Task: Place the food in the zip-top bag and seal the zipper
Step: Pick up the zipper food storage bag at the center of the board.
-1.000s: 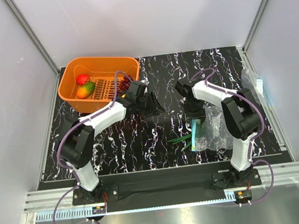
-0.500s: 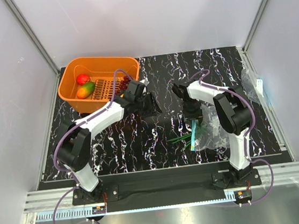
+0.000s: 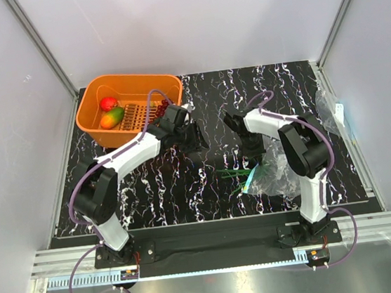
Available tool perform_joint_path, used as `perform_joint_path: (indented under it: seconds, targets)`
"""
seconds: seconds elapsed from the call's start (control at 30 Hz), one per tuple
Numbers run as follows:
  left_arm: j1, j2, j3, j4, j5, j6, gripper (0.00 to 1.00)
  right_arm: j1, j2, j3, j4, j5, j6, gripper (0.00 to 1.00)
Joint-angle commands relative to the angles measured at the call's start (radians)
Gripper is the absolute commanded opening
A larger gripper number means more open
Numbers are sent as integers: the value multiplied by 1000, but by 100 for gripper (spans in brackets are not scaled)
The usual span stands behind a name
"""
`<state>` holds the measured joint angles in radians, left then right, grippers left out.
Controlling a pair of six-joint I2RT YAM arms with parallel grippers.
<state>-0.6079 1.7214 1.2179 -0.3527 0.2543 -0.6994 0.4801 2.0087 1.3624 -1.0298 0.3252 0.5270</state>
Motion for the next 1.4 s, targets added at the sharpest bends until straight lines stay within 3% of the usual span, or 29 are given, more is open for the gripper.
perform_joint_path:
  seconds: [0.0,0.13,0.4,0.6,0.77,0.83,0.87,0.9,0.93,0.97,1.07,1.27,1.33,1.37]
  targets:
    - [5,-45,51,-3,-12,52,39,3,-60,-54,201,14,7,0]
    - [5,-46,66,-12,-15,81,38,2,-197,-107,290,-76,-24,0]
    - [3,-62,164,-80,0,198,30,2,-465,-72,315,-159,-80,0]
    - [10,-132,273,-149,-59,300,25,3,-626,-66,419,-337,-119,0]
    - [56,-268,215,-70,-56,273,22,2,-666,-26,461,-526,-121,0]
    - [97,-318,145,-10,35,241,27,2,-665,-2,468,-599,-108,0]
    - [112,-371,111,97,95,239,35,3,-666,3,470,-620,-102,0]
    - [122,-400,73,154,174,238,54,2,-665,9,471,-633,-99,0]
    - [126,-422,15,194,165,198,90,2,-666,17,471,-655,-96,0]
    - [126,-459,-12,257,149,174,98,2,-666,20,471,-667,-93,0]
    - [126,-491,-86,381,197,104,99,2,-666,35,464,-712,-97,0]
    - [112,-493,-93,460,254,23,99,3,-700,35,476,-764,-94,0]
    - [119,-532,-96,437,156,27,99,2,-711,35,473,-773,-91,0]
    - [120,-592,-104,413,31,38,99,2,-722,35,470,-775,-91,0]
